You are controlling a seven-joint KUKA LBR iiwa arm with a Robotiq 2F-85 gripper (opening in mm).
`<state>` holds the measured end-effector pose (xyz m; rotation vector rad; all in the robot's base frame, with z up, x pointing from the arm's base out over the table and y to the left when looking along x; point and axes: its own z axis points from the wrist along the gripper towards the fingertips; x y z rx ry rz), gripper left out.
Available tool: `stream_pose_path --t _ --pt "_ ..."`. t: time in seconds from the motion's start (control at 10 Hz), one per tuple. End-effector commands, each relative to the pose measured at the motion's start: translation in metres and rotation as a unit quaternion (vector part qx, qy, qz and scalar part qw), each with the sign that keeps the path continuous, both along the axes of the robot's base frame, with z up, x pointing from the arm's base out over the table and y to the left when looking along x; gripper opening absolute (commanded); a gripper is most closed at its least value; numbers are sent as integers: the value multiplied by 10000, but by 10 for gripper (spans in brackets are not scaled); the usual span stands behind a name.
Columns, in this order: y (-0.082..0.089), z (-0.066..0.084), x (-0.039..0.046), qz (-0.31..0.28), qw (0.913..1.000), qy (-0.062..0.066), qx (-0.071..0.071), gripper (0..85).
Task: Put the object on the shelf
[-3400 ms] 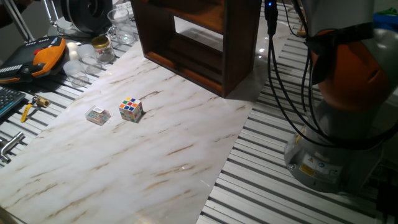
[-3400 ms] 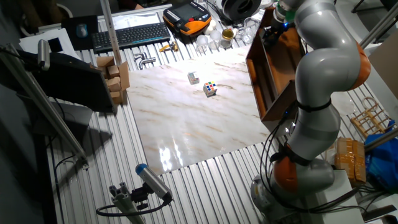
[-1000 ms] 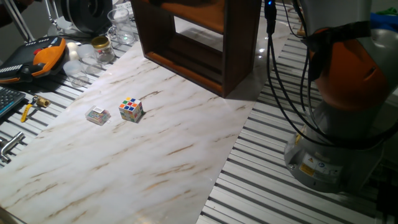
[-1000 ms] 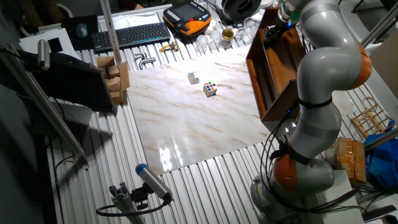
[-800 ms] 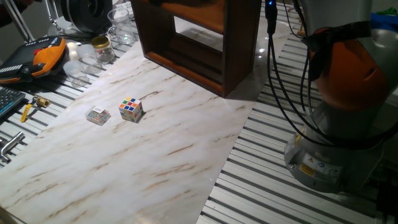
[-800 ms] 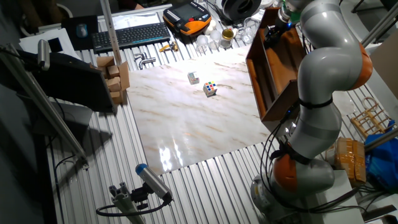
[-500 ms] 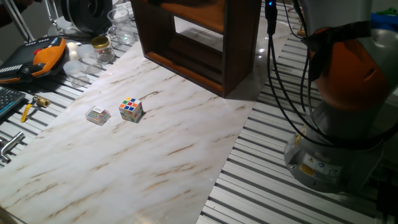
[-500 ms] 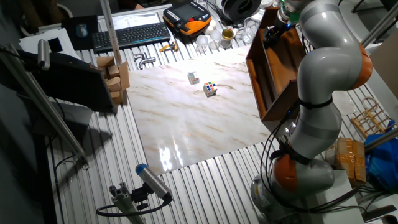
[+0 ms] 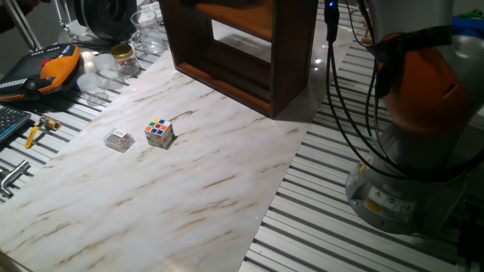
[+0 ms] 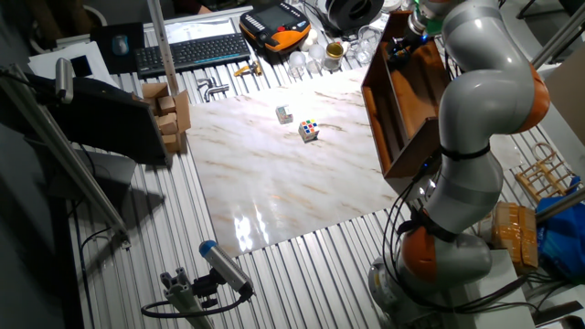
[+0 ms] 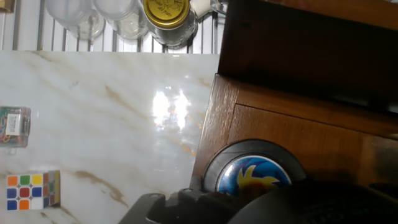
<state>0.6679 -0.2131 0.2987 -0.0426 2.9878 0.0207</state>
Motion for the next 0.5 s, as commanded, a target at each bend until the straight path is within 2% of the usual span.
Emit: stream_pose_path --t 0.0,0.4 --pt "-1 0 1 8 10000 5 4 850" --pt "3 94 -16 23 10000 28 -59 850"
